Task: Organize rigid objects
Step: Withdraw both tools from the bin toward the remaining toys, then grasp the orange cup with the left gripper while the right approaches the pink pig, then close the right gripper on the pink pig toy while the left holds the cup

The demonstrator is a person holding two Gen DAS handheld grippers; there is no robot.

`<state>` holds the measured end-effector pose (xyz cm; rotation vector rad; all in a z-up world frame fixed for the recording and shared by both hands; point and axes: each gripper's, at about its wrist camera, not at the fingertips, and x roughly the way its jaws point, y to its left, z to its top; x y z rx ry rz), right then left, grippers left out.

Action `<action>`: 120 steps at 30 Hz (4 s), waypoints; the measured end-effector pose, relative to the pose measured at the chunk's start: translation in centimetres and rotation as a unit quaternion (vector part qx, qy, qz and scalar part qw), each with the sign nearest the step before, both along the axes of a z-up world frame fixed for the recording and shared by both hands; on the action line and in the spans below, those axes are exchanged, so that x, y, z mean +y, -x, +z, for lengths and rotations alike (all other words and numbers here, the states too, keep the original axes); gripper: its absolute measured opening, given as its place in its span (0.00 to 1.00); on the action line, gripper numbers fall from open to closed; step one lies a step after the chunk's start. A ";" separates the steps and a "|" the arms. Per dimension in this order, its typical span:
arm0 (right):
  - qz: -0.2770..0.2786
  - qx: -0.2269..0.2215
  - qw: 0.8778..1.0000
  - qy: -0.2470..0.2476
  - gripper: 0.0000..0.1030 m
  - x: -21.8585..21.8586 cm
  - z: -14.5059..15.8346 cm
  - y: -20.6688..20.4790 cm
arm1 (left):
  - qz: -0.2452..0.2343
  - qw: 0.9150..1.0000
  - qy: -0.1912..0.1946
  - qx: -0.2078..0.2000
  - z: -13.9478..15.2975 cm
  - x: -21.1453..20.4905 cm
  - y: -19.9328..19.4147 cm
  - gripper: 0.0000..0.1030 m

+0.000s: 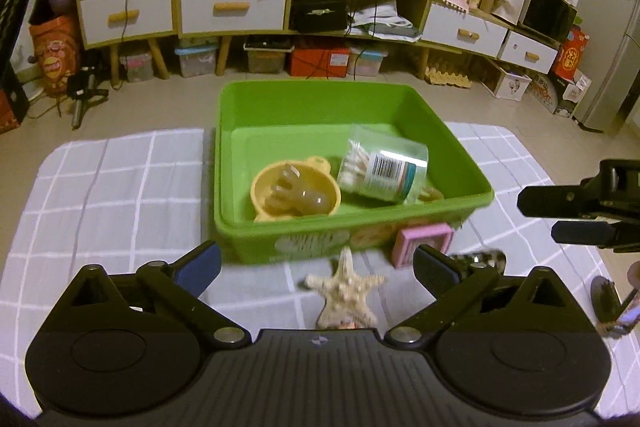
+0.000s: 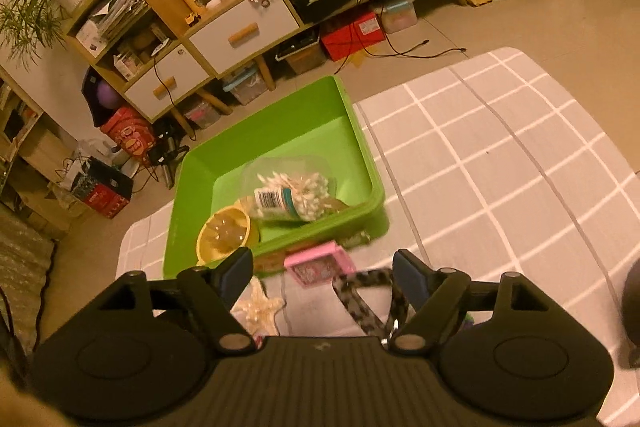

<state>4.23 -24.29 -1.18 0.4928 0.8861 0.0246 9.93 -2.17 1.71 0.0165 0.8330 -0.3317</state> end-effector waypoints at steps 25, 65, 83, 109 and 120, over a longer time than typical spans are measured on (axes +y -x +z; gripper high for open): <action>0.047 0.045 0.998 -0.004 0.65 0.7 -2.9 3.7 | -0.004 1.000 -0.011 0.000 -1.4 5.4 5.7 0.98; 0.048 0.132 0.988 -0.062 0.69 0.1 -7.1 3.7 | -0.067 0.992 0.065 0.083 -4.4 5.3 4.8 0.67; 0.048 0.148 0.987 -0.029 0.67 1.2 -8.5 3.3 | -0.054 0.993 0.052 0.094 -5.7 5.3 4.0 0.73; 0.029 0.128 0.991 0.007 0.33 0.9 -7.9 3.4 | -0.043 0.994 0.029 0.091 -6.4 4.7 4.3 0.68; 0.024 0.122 0.992 -0.009 0.33 0.9 -7.7 3.3 | -0.041 0.995 0.036 0.087 -6.1 4.7 4.4 0.68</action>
